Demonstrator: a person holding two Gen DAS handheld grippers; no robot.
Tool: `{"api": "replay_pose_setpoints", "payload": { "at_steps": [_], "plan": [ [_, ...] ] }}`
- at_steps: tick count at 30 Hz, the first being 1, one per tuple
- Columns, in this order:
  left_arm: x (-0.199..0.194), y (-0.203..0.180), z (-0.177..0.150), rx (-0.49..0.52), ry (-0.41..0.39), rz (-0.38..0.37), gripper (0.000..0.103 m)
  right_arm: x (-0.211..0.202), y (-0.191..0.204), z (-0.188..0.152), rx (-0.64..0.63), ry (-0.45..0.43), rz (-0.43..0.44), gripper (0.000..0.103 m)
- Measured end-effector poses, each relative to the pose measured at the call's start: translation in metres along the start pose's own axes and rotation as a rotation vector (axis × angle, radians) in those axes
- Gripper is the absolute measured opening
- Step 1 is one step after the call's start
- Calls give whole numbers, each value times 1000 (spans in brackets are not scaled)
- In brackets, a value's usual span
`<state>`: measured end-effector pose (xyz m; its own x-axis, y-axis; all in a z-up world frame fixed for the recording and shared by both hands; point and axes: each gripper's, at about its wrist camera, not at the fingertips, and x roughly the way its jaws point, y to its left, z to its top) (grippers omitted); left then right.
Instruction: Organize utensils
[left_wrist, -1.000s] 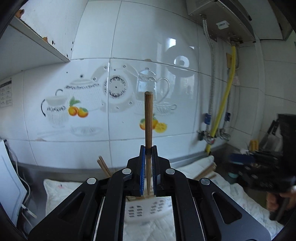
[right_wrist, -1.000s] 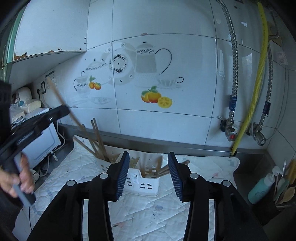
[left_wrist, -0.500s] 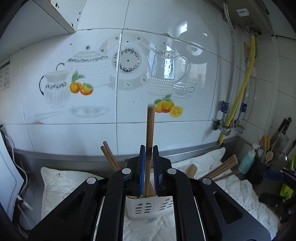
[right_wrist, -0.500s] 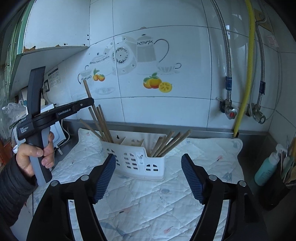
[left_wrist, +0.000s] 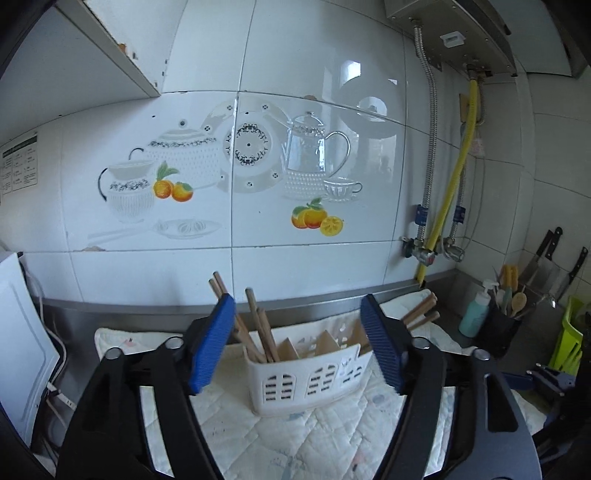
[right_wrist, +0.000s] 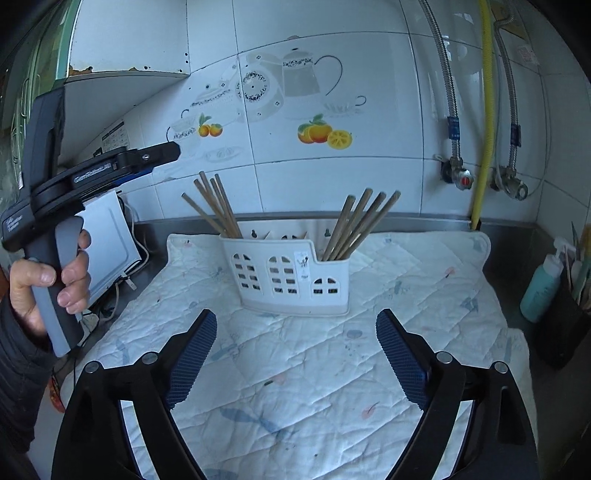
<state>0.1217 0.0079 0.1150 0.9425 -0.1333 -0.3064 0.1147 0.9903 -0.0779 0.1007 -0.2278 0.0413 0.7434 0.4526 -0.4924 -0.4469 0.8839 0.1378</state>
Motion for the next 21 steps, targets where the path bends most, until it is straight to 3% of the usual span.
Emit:
{"api": "replay_pose_setpoints", "payload": {
  "at_steps": [7, 21],
  "plan": [
    [-36, -4, -36, 39, 31, 41, 99, -10, 12, -24, 10, 10, -23, 89],
    [-78, 2, -114, -15, 147, 91, 98, -20, 24, -58, 20, 35, -81, 90]
  ]
}}
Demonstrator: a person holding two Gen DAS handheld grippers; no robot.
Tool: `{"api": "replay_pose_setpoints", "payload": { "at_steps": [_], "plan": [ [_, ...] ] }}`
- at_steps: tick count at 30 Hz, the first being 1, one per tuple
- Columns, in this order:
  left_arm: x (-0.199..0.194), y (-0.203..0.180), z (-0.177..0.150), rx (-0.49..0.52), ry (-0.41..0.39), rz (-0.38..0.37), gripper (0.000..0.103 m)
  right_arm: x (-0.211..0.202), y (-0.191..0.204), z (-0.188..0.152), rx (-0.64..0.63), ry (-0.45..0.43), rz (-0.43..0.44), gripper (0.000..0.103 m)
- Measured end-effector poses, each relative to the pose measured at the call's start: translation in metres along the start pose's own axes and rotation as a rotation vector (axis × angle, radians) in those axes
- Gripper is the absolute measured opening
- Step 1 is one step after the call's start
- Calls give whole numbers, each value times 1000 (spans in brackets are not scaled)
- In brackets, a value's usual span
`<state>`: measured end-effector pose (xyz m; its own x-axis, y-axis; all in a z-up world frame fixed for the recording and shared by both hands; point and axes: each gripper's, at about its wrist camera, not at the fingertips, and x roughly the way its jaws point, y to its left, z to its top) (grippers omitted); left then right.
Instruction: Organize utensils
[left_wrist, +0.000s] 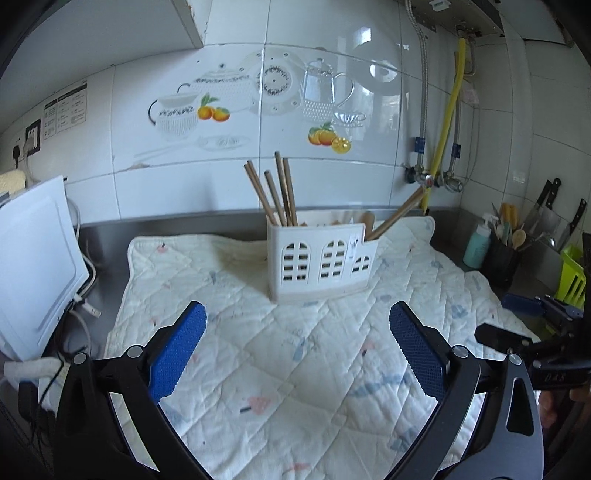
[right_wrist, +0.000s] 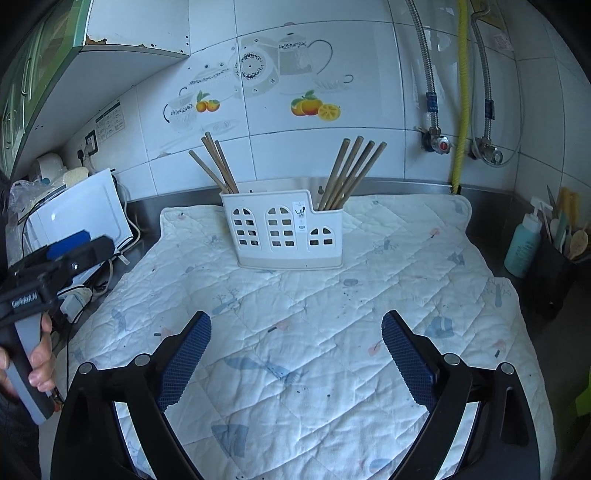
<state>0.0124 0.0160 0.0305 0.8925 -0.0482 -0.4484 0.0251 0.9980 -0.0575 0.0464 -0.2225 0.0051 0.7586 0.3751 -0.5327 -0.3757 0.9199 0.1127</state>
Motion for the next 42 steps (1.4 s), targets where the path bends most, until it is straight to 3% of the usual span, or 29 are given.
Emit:
{"api": "replay_pose_setpoints", "payload": {
  "at_steps": [6, 12, 24, 42],
  "plan": [
    [-2, 3, -23, -18, 19, 31, 98, -2, 1, -7, 2, 10, -1, 90],
    [-1, 3, -33, -20, 50, -7, 98, -2, 3, -9, 5, 16, 2, 90],
    [3, -3, -43, 7, 96, -49, 98, 0, 6, -13, 7, 26, 13, 90],
    [14, 2, -48, -7, 132, -52, 98, 8, 9, -15, -8, 47, 4, 90]
  ]
}}
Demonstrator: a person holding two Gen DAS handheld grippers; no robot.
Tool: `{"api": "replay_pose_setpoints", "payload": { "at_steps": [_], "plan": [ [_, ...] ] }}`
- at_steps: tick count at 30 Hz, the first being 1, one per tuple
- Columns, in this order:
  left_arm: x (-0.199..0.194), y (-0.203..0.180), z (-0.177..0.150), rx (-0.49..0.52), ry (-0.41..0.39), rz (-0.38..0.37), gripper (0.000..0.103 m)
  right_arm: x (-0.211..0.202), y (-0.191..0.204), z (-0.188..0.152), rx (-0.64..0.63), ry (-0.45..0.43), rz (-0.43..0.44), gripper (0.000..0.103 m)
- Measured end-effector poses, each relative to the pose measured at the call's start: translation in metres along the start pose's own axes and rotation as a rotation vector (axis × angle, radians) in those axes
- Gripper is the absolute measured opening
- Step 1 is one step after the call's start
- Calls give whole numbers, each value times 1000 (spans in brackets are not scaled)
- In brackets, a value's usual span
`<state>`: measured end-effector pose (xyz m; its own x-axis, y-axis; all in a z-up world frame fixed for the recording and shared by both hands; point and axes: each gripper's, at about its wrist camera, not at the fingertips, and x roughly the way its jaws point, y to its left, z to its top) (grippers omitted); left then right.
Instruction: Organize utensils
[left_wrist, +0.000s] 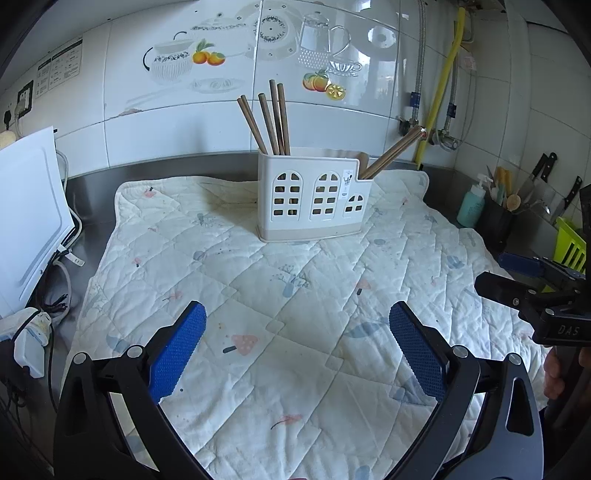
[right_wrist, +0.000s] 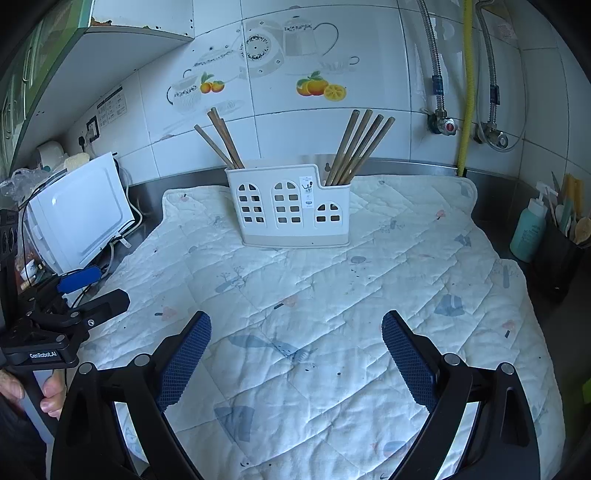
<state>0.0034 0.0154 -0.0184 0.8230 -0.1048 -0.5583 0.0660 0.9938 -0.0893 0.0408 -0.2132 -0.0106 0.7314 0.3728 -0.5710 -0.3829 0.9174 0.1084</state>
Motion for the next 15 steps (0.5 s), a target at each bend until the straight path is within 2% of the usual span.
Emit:
{"api": "replay_pose_setpoints", "payload": {
  "at_steps": [15],
  "plan": [
    [2, -1, -2, 1, 8, 4, 98, 1, 1, 0, -7, -2, 3, 91]
  ]
}}
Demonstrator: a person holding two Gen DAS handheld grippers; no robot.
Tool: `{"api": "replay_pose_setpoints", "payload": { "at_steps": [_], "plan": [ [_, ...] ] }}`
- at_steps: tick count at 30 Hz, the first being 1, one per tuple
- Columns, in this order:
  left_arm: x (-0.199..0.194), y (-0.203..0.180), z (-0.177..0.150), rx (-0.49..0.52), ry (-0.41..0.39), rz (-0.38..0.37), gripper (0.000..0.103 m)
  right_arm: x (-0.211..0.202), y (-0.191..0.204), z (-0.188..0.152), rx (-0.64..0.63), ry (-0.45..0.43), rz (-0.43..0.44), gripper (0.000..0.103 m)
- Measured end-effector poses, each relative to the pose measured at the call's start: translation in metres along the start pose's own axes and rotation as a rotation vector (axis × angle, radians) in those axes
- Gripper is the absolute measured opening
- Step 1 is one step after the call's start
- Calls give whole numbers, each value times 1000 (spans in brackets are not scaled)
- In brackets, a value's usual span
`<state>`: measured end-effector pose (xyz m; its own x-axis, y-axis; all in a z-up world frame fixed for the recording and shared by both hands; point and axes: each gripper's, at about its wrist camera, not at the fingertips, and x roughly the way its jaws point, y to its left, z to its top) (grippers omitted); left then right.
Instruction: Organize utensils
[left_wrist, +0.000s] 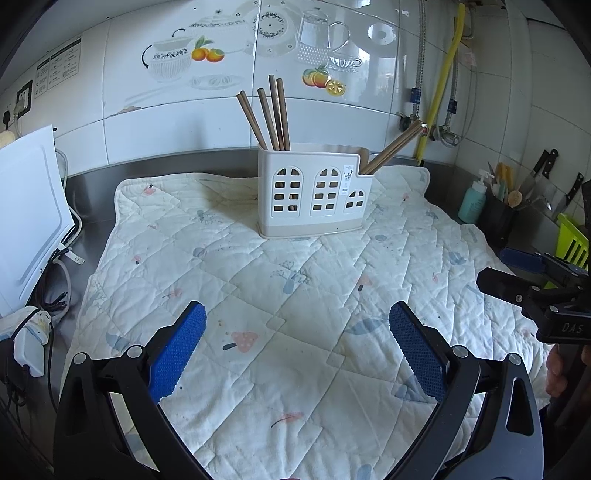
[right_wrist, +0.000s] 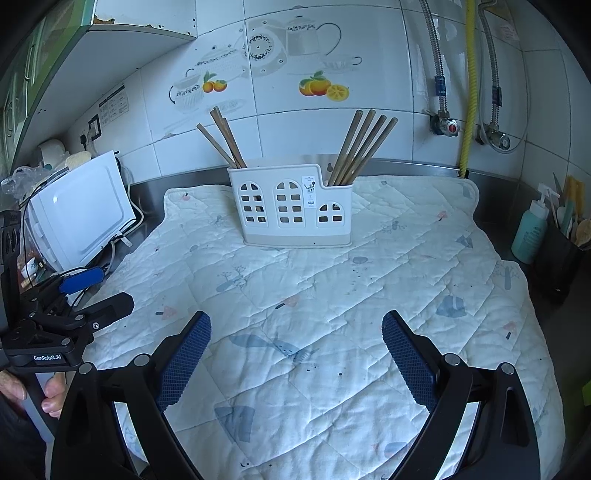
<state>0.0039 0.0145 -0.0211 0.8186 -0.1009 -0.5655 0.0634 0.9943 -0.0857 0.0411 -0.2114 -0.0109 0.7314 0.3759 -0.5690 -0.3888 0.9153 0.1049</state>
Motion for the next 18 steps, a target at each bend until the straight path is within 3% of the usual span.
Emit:
{"api": "replay_pose_setpoints", "payload": {
  "at_steps": [18],
  "plan": [
    [0, -2, -1, 8, 1, -1, 98, -1, 1, 0, -4, -2, 2, 91]
  ]
}}
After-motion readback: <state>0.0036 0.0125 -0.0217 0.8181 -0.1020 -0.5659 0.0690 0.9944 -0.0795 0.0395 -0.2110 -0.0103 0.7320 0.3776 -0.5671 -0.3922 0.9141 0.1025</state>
